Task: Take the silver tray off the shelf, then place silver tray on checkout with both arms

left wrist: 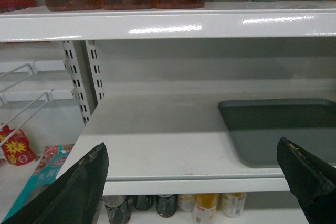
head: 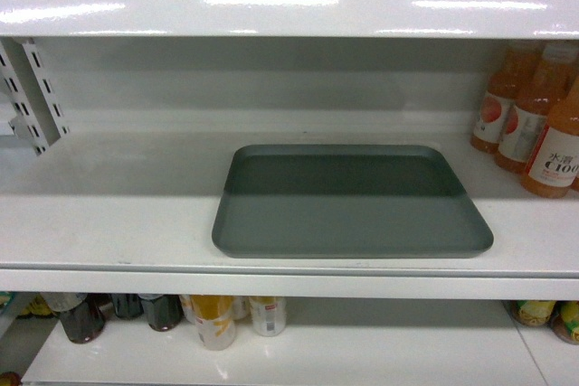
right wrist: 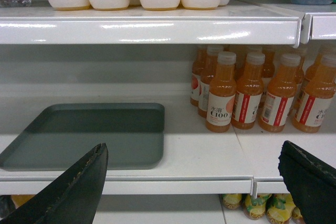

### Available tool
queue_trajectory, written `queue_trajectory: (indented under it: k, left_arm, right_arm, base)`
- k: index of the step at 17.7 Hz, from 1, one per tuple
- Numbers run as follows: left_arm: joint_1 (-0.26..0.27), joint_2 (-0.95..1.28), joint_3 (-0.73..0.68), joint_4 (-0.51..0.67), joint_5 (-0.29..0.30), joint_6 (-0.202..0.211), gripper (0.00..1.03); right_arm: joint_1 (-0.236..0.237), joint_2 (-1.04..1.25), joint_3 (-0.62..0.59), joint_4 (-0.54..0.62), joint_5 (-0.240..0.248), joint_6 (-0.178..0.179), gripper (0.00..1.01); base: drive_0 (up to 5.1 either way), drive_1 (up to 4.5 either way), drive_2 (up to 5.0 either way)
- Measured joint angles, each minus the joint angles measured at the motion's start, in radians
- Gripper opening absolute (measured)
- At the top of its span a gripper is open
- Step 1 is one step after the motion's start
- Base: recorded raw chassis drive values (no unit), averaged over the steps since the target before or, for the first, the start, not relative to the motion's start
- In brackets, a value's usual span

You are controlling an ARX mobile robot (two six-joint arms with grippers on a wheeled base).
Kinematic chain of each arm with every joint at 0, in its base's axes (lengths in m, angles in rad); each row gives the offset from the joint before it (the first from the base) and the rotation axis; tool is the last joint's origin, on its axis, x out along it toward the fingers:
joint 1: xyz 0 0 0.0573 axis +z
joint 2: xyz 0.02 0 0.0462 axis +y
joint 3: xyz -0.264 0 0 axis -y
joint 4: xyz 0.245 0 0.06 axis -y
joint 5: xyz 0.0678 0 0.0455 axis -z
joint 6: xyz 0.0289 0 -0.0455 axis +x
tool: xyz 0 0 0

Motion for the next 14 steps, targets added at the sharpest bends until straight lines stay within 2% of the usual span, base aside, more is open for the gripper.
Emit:
queue_trajectory:
  k: [14]
  left_arm:
    - [0.000,0.000,0.000,0.000,0.000,0.000,0.98]
  right_arm:
    - [0.000,0.000,0.000,0.000,0.000,0.000,0.98]
  base:
    - [0.0,0.00,0.0]
